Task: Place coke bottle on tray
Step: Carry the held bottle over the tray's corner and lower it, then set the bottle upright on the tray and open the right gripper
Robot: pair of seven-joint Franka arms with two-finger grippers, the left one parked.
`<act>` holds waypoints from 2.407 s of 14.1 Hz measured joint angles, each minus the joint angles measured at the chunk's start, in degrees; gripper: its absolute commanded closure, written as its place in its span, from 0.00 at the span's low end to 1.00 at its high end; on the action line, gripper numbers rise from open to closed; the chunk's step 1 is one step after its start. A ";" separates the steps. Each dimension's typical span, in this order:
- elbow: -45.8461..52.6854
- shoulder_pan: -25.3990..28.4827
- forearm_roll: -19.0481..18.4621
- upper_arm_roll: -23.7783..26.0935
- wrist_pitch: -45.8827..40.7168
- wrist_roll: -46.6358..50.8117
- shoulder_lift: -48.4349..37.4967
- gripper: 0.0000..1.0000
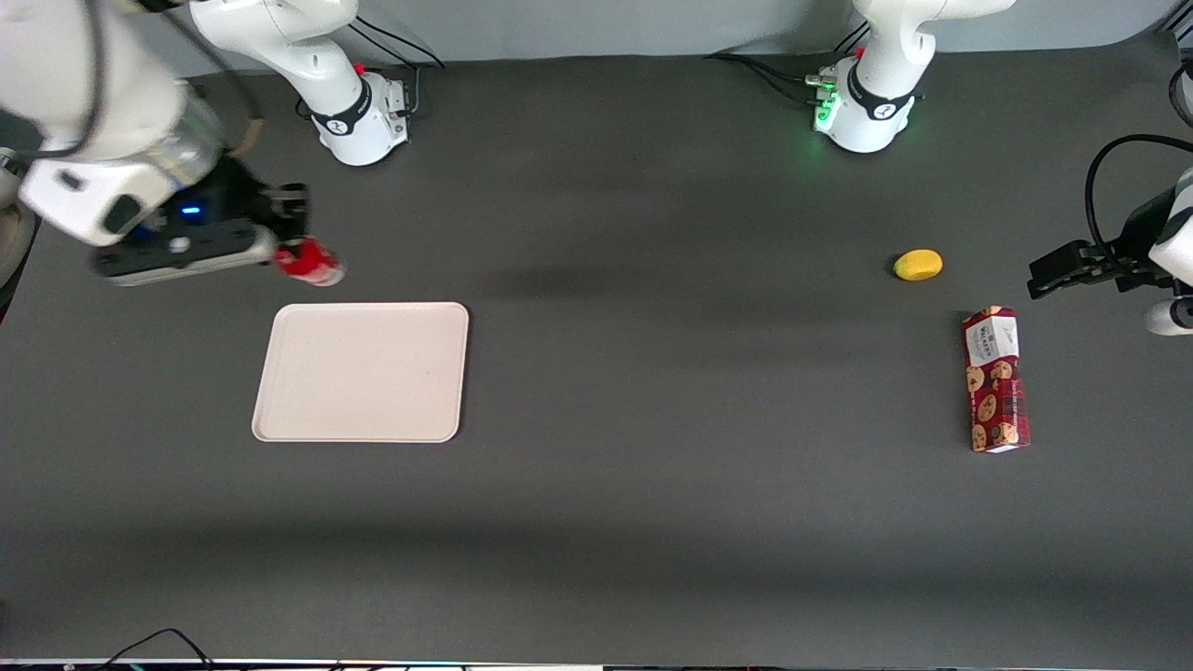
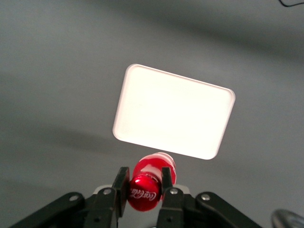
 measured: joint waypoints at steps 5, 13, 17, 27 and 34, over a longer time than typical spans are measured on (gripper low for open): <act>-24.92 -0.72 0.40 -10.98 18.00 -15.25 -10.36 1.00; -56.44 -0.65 0.49 -19.54 58.06 -25.57 -12.25 1.00; -59.70 -0.54 3.54 -20.67 64.44 -27.33 -10.54 1.00; -59.97 -0.53 13.83 -20.83 68.15 -36.08 -6.59 0.01; -56.04 -0.14 13.90 -20.63 63.64 -36.10 -7.03 0.00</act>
